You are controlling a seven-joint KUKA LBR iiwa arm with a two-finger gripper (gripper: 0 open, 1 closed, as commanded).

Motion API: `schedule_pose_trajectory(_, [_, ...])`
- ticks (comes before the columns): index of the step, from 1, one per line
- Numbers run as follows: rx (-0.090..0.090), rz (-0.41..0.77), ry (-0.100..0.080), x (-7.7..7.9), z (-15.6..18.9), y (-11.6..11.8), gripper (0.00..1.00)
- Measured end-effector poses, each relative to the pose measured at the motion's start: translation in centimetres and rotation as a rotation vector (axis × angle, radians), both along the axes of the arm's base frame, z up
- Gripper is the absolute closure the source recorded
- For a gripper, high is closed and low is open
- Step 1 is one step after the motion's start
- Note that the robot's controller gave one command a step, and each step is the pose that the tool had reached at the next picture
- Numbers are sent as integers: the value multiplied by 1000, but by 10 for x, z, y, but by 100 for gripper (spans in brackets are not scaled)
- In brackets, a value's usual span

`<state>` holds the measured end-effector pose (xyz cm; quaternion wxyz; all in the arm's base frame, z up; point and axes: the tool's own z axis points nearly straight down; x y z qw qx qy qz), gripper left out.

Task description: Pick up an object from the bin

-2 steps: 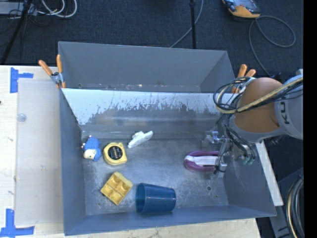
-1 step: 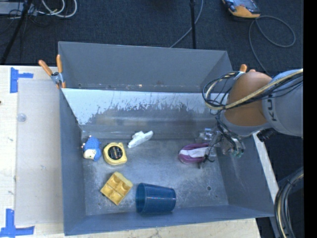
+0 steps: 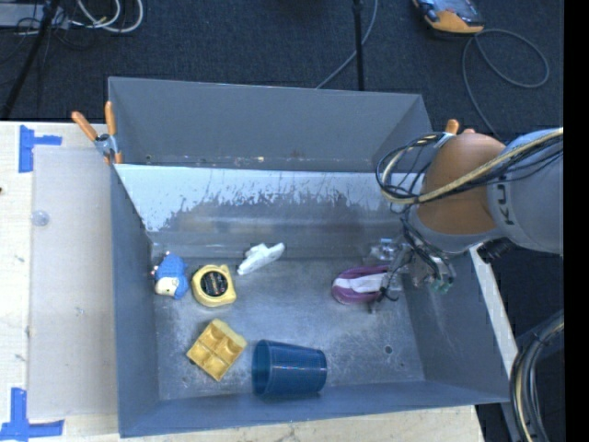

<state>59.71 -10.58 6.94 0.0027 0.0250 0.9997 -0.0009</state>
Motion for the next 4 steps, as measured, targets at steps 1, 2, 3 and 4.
schedule_pose_trajectory(1, [2,-1,11,-7,40,-2,100])
schedule_pose_trajectory(2, [1,-1,4,-11,97,-11,100])
schedule_pose_trajectory(3, [2,20,10,-17,155,-10,100])
schedule_pose_trajectory(4, [1,28,2,-21,175,-11,100])
